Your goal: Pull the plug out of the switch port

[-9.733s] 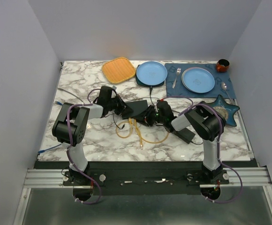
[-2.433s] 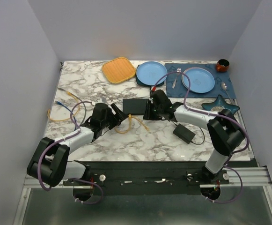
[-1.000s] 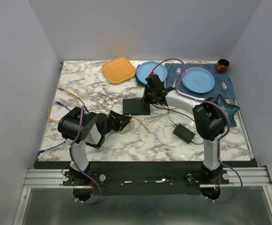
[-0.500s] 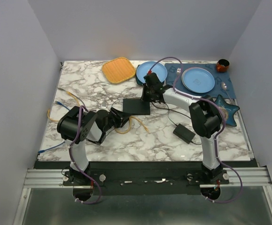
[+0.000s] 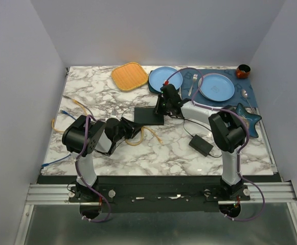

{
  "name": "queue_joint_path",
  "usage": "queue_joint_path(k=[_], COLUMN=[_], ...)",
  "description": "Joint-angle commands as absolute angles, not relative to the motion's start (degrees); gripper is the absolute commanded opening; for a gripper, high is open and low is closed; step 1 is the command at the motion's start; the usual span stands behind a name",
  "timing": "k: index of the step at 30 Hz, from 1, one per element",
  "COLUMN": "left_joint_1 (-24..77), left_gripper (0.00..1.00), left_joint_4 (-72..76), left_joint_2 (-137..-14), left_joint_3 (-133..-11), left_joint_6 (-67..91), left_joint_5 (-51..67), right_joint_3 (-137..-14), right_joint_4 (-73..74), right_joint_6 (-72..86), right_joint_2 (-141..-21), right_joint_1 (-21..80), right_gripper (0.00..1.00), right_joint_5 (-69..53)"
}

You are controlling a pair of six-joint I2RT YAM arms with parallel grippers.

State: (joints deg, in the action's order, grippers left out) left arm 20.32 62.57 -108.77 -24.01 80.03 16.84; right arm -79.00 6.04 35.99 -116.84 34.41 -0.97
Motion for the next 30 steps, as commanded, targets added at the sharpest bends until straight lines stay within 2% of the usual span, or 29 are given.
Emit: queue_joint_path(k=[1,11,20,30], left_joint_1=[20.3,20.4,21.2,21.3], left_gripper=[0.39,0.37,0.34,0.13], left_joint_4=[62.3,63.1,57.7,57.8], left_joint_2=[-109.7,-109.5,-108.5,-108.8], left_joint_3=[-24.4,-23.0,-24.9,-24.4], left_joint_6=[79.9,85.0,84.1,84.4], left_joint_5=[14.3,10.5,9.0,8.8], right_joint_3=[-75.6,-75.1,-74.8,-73.8], right_joint_4=[11.0,10.4,10.1,9.8], right_joint_6=[35.4,35.6,35.7,35.7], right_joint_2=[-118.2,-118.0,-117.9,-117.1], right_joint_1=[34.4,34.4,34.4,34.5], right_gripper=[0.22,0.22,0.21,0.21], right_joint_5=[-1.2,-1.6,-1.8,-1.8])
